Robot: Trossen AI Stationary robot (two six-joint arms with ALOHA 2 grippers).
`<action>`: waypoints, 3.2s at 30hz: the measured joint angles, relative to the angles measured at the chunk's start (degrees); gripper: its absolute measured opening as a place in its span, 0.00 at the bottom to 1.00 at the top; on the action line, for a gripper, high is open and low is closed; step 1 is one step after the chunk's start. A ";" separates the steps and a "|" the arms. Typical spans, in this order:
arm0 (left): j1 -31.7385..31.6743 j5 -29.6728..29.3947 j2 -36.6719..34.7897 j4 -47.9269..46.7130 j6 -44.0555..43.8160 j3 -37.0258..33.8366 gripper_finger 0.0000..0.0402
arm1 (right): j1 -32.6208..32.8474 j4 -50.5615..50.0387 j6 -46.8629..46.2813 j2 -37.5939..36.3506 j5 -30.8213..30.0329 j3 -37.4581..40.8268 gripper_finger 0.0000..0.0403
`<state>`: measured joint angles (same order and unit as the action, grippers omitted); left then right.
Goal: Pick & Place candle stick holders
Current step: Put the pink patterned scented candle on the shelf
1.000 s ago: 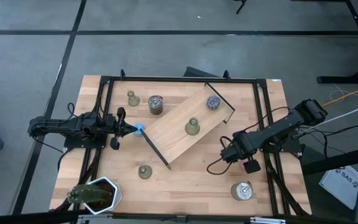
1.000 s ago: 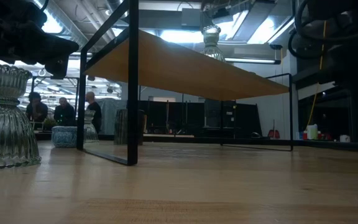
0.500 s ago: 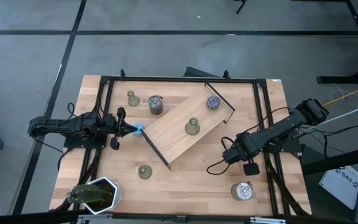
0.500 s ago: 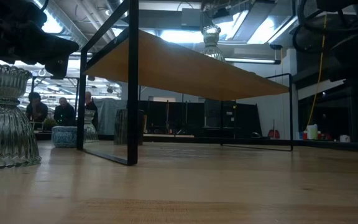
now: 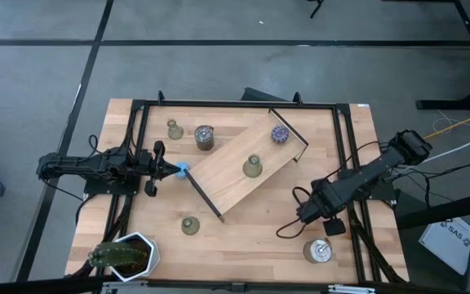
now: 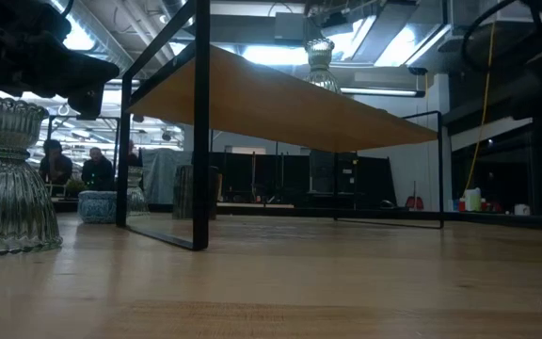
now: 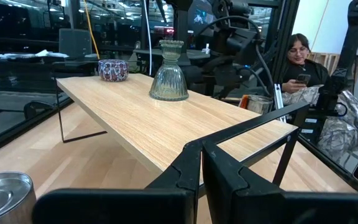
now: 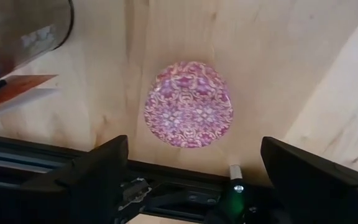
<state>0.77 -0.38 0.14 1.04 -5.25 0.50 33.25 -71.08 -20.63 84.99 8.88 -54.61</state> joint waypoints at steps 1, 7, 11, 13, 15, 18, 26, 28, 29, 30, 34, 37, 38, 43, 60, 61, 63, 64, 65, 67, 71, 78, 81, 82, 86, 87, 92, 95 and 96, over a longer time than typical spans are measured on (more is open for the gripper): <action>-0.01 -0.01 -0.01 0.00 0.02 0.01 0.03 | 0.28 0.23 -0.21 0.00 0.03 0.00 0.93; 0.01 0.00 0.00 0.00 0.00 0.00 0.03 | 1.80 2.30 -1.46 0.00 0.24 0.00 0.97; -0.01 0.00 0.00 0.00 0.01 0.01 0.03 | 2.63 3.10 -1.48 0.01 -0.20 0.00 0.98; 0.00 0.00 0.00 0.00 0.00 0.01 0.03 | 3.06 3.91 -1.48 0.02 -0.17 0.00 0.98; 0.00 0.01 0.00 0.00 0.00 0.00 0.03 | 3.47 4.97 -1.48 0.02 -0.19 0.11 0.99; -0.01 0.01 0.00 0.00 0.01 0.00 0.03 | 3.90 7.33 -1.48 0.02 -0.25 1.17 0.99; 0.01 0.01 0.00 0.00 0.01 0.00 0.03 | 3.59 8.70 -1.48 0.02 -1.33 3.63 0.99; 0.01 0.00 0.00 0.00 0.02 0.00 0.03 | 3.47 8.67 -1.48 0.02 -1.35 4.59 0.99; 0.01 0.00 0.00 0.00 0.02 -0.01 0.03 | 3.45 8.70 -1.48 0.02 -1.36 5.11 0.99; -0.02 -0.01 0.00 0.00 -0.01 -0.01 0.03 | 3.45 8.69 -1.50 0.02 -1.35 5.60 0.99; -0.02 0.02 0.00 0.00 0.02 -0.01 0.03 | 3.49 9.58 -2.54 0.02 -1.35 6.77 0.99; 0.01 -0.01 0.00 0.00 0.02 0.01 0.03 | 3.50 11.11 -2.54 0.04 -1.33 7.59 0.99; 0.01 0.00 -0.01 0.00 0.00 0.00 0.03 | 3.50 11.88 -2.54 0.04 -1.33 7.88 0.99; -0.01 -0.01 0.00 0.00 0.01 0.00 0.03 | 3.48 14.00 -2.55 0.04 -1.33 9.91 0.99; -0.02 -0.01 0.00 0.00 0.02 0.01 0.03 | 3.48 15.98 -4.54 0.04 -3.75 11.56 0.99; 0.01 -0.01 0.00 0.00 0.02 0.01 0.03 | 3.50 16.27 -4.60 0.04 -3.75 11.56 0.98; -0.01 -0.01 0.00 0.00 0.00 0.01 0.03 | 3.48 16.47 -4.65 0.04 -3.93 11.56 0.98; 0.01 0.02 -0.02 0.00 0.02 0.01 0.03 | 3.48 16.38 -4.66 0.04 -4.22 11.56 0.97; -0.01 0.00 0.00 0.00 0.00 0.00 0.03 | 3.46 16.30 -4.83 0.04 -4.35 11.56 0.97; -0.02 0.00 -0.02 0.00 0.02 -0.01 0.03 | 3.47 16.31 -5.48 0.04 -4.39 11.56 0.95; -0.01 -0.01 -0.01 0.00 0.02 0.01 0.03 | 3.48 16.24 -5.96 0.04 -4.39 11.56 0.90; 0.01 0.02 0.00 0.00 0.02 0.01 0.03 | 3.48 16.15 -6.09 0.07 -3.82 13.54 0.85; 0.01 0.02 0.00 0.00 -0.01 0.00 0.03 | 3.48 15.82 -7.16 0.07 -2.86 14.45 0.84; -0.02 0.01 0.00 0.00 0.01 0.01 0.03 | 3.48 15.64 -7.35 0.07 -2.83 14.45 0.83; -0.02 -0.01 -0.02 0.00 0.00 0.01 0.03 | 3.48 16.34 -7.45 0.07 -2.83 14.45 0.81; 0.00 0.02 -0.02 0.00 0.02 0.01 0.03 | 3.48 16.36 -7.44 0.07 -2.83 14.45 0.81; -0.01 0.01 -0.01 0.00 0.01 0.01 0.03 | 3.48 16.71 -7.45 0.07 -2.83 14.45 0.80; 0.00 -0.01 0.00 0.00 0.00 0.01 0.03 | 3.48 17.09 -7.42 0.07 -2.83 14.45 0.80; 0.01 -0.01 0.00 0.00 0.02 0.01 0.03 | 3.48 17.34 -7.45 0.07 -2.83 14.43 0.80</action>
<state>0.78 -0.38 0.14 1.04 -5.23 0.51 36.73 -53.75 -28.08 85.06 6.04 -40.18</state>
